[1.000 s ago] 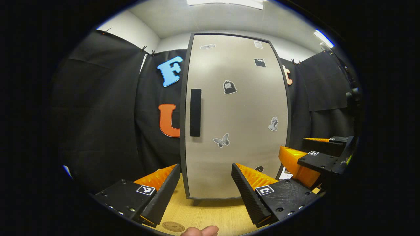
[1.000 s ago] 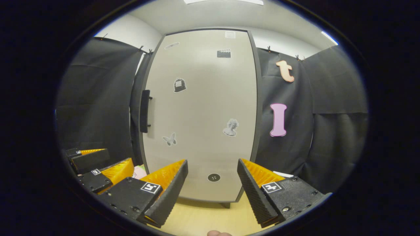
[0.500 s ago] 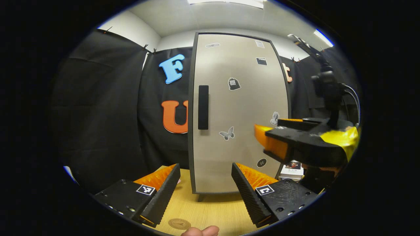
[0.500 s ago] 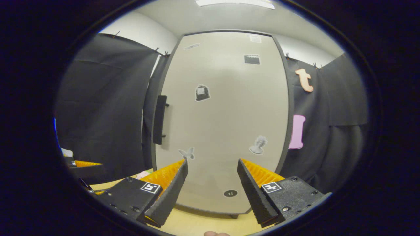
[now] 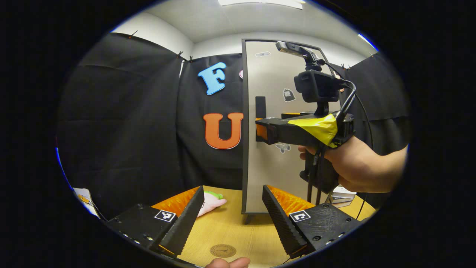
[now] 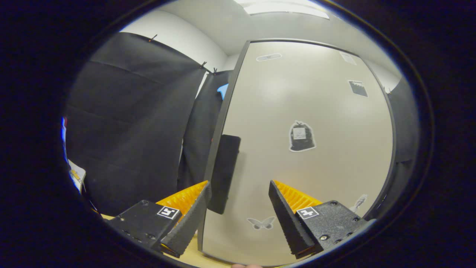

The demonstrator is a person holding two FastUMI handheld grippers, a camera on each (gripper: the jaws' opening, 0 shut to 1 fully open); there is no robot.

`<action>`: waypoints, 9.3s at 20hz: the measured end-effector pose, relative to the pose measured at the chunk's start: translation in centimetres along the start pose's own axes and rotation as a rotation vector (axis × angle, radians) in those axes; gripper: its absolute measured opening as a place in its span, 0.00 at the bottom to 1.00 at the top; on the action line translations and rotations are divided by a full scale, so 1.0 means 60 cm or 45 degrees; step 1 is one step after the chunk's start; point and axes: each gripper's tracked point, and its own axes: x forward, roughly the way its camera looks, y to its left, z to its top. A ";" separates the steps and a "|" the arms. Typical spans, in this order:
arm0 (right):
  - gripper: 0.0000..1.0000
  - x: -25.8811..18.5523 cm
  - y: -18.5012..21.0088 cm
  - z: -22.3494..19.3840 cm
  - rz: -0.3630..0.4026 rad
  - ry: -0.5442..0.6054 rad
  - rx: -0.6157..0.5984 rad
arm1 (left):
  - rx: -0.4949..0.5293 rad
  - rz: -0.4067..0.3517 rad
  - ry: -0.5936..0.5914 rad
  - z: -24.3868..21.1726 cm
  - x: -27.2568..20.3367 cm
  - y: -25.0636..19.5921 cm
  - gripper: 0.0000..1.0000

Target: Open the cabinet door with the right hand, grasp the bottle in the cabinet with the left hand and place it on the coaster, then close the cabinet door with the right hand.

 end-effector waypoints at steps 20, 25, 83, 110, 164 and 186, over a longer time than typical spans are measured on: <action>0.25 0.004 0.053 -0.029 0.036 0.291 0.160 | -0.144 0.192 -0.031 -0.041 -0.093 0.187 0.95; 0.22 -0.064 0.059 -0.002 0.202 0.312 0.192 | -0.126 0.125 -0.017 -0.046 -0.091 0.166 0.96; 0.96 -0.127 -0.150 -0.020 -0.249 0.337 0.146 | 0.020 -0.263 0.039 0.083 0.586 -0.369 0.95; 1.00 -0.074 -0.139 -0.035 0.228 0.223 0.352 | -0.044 -0.149 -0.085 0.192 0.324 -0.194 0.76; 1.00 -0.225 -0.128 -0.279 -0.462 0.468 0.422 | -0.060 0.185 0.159 -0.451 0.169 0.036 0.90; 1.00 -0.179 -0.194 -0.176 -0.420 0.421 0.265 | 0.197 -0.295 -0.624 0.189 -0.122 -0.176 0.95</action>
